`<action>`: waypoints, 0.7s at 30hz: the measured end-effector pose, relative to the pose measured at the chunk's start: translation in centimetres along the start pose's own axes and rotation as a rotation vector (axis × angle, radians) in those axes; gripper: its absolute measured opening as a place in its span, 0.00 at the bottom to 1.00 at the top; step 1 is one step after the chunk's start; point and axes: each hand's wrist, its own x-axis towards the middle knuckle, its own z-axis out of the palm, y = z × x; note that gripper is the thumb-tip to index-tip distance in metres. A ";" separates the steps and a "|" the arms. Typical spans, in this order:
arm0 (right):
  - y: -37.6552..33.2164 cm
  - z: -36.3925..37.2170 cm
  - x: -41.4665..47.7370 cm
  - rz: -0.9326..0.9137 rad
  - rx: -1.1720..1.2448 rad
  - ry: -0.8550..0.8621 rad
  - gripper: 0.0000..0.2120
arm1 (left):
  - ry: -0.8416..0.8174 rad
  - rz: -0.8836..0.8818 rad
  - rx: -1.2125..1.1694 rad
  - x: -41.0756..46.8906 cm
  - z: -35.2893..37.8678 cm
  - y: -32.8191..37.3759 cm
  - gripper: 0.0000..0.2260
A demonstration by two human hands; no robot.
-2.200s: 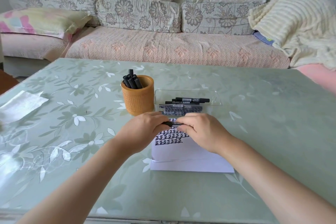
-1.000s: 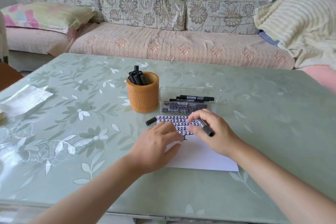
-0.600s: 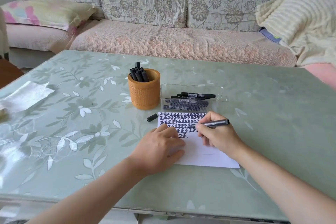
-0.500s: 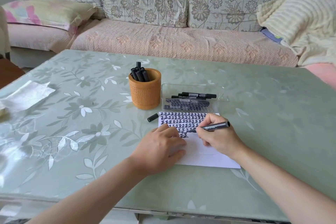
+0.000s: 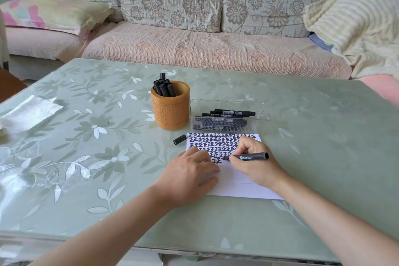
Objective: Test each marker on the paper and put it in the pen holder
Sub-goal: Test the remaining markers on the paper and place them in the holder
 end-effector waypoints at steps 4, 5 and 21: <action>-0.1 -0.1 -0.1 0.016 -0.001 -0.008 0.11 | -0.009 -0.010 0.006 0.0 0.0 0.0 0.08; -0.2 -0.1 -0.1 0.019 0.012 -0.003 0.11 | -0.009 -0.010 0.006 0.1 0.0 0.0 0.08; -0.3 -0.1 -0.1 -0.007 0.032 -0.002 0.10 | -0.006 -0.015 -0.011 0.0 0.0 -0.1 0.08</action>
